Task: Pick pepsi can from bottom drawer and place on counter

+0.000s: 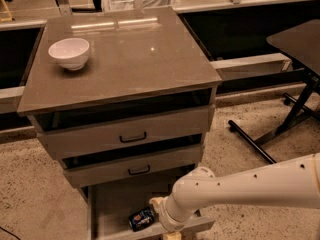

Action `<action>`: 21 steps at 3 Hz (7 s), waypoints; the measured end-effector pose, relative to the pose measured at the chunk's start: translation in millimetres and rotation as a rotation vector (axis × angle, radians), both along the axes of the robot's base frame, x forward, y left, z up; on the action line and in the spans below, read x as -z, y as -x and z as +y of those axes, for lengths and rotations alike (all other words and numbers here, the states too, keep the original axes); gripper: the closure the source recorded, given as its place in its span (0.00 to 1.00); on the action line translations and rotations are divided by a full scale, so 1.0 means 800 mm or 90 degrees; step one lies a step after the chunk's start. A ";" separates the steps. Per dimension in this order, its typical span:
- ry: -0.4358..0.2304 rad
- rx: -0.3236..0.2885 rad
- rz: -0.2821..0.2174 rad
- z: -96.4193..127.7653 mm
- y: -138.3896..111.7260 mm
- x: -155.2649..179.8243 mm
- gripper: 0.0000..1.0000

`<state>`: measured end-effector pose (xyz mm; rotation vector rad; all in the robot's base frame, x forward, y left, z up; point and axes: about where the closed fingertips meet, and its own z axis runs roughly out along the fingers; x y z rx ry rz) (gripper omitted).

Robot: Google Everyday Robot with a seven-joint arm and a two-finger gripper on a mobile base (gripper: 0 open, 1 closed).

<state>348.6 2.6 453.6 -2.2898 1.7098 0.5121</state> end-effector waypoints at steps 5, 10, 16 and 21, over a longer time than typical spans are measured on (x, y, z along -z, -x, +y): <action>-0.054 0.027 -0.013 0.038 -0.085 0.153 0.00; -0.180 -0.026 -0.070 0.077 -0.121 0.235 0.00; -0.129 -0.024 -0.050 0.096 -0.182 0.301 0.52; -0.097 -0.118 0.013 0.134 -0.169 0.385 0.49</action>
Offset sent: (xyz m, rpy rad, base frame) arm 0.0709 0.0225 -0.0620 -0.0028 0.0392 -0.0091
